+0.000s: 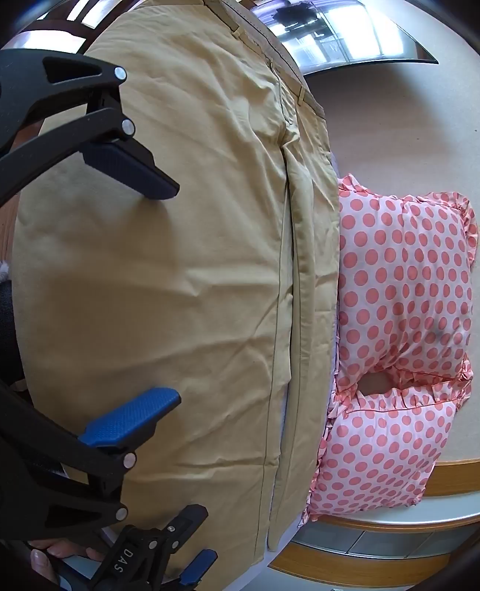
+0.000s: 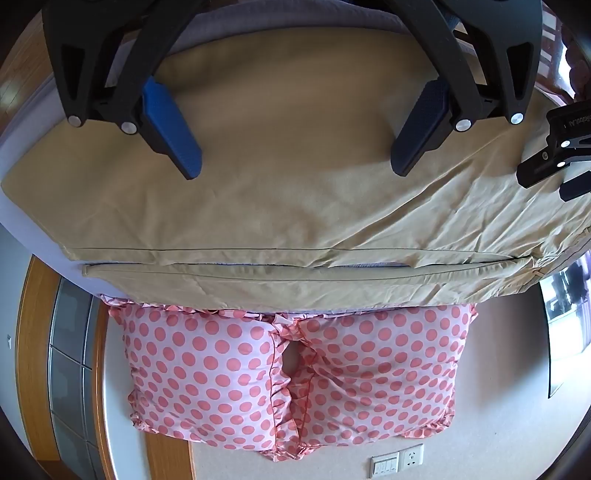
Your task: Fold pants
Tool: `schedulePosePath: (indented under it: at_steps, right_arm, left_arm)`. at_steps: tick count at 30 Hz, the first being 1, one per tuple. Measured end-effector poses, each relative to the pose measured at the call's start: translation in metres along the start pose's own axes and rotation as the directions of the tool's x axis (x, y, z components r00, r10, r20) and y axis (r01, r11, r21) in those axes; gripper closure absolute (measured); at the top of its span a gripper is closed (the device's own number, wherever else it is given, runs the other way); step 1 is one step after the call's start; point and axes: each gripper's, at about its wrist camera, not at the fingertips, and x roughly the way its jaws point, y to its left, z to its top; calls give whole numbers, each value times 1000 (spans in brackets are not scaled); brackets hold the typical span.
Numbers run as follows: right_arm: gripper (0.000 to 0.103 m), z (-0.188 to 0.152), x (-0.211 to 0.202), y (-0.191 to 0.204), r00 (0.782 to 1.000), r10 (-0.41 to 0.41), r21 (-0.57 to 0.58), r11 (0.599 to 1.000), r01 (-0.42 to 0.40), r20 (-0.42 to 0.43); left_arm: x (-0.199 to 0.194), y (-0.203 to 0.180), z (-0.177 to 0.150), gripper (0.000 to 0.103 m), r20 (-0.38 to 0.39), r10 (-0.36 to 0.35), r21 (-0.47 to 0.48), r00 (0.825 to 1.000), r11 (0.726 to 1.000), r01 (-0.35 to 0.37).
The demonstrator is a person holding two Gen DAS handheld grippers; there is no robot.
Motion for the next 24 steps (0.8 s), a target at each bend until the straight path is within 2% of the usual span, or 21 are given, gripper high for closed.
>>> schedulePosePath:
  at_steps: [24]
  right_arm:
    - [1,0,0,0,1000,0,-2,1000,0,2]
  left_arm:
    - [1,0,1,2,-2,-5,-6,1000,1000,5]
